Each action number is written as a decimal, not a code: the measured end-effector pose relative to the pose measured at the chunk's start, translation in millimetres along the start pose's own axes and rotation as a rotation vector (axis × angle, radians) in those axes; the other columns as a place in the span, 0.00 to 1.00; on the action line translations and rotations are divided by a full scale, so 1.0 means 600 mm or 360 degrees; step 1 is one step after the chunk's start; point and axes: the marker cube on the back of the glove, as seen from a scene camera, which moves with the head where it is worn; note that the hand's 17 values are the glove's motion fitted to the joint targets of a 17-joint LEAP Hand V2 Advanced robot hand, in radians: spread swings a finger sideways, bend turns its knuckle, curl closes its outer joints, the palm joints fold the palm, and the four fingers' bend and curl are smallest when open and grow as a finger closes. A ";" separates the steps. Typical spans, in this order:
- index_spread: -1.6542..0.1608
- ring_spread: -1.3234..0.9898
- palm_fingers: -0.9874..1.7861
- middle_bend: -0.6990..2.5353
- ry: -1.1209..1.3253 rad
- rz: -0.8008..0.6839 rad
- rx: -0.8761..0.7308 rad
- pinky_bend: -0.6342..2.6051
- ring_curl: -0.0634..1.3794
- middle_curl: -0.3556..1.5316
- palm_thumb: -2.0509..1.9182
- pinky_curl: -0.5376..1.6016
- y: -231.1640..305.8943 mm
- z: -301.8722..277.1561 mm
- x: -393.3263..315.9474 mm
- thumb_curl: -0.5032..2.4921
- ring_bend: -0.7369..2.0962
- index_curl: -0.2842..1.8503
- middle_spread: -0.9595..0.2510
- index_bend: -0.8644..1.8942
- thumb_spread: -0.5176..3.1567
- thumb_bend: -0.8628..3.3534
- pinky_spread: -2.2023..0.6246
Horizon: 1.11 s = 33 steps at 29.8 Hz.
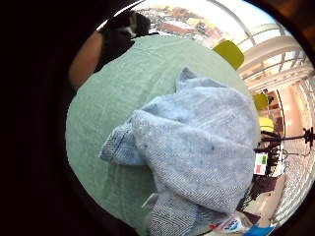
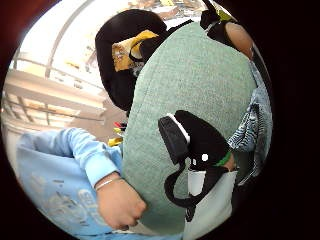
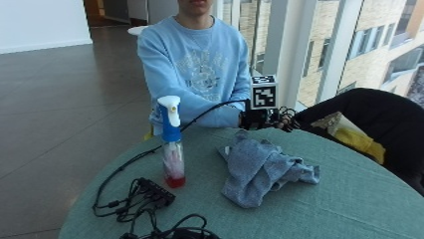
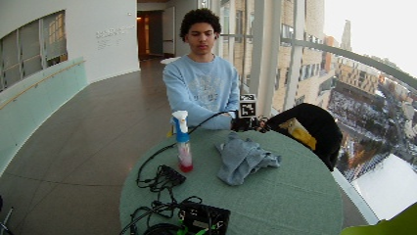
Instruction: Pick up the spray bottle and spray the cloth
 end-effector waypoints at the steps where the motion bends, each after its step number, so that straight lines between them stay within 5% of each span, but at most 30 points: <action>1: 0.81 0.56 0.58 0.31 0.0003 0.0001 -0.0002 0.27 0.08 0.24 0.61 0.28 0.000 0.000 0.001 0.19 0.34 0.18 0.76 0.43 0.25 0.26 0.81; 13: 0.73 0.56 0.57 0.30 0.0066 0.0055 -0.0011 0.26 0.15 0.30 0.64 0.34 0.050 -0.024 0.007 0.21 0.33 0.26 0.74 0.42 0.40 0.26 0.84; 33: 0.71 0.56 0.57 0.29 0.0107 0.0317 0.0080 0.25 0.18 0.35 0.65 0.37 0.320 -0.105 0.026 0.23 0.32 0.29 0.73 0.40 0.45 0.23 0.85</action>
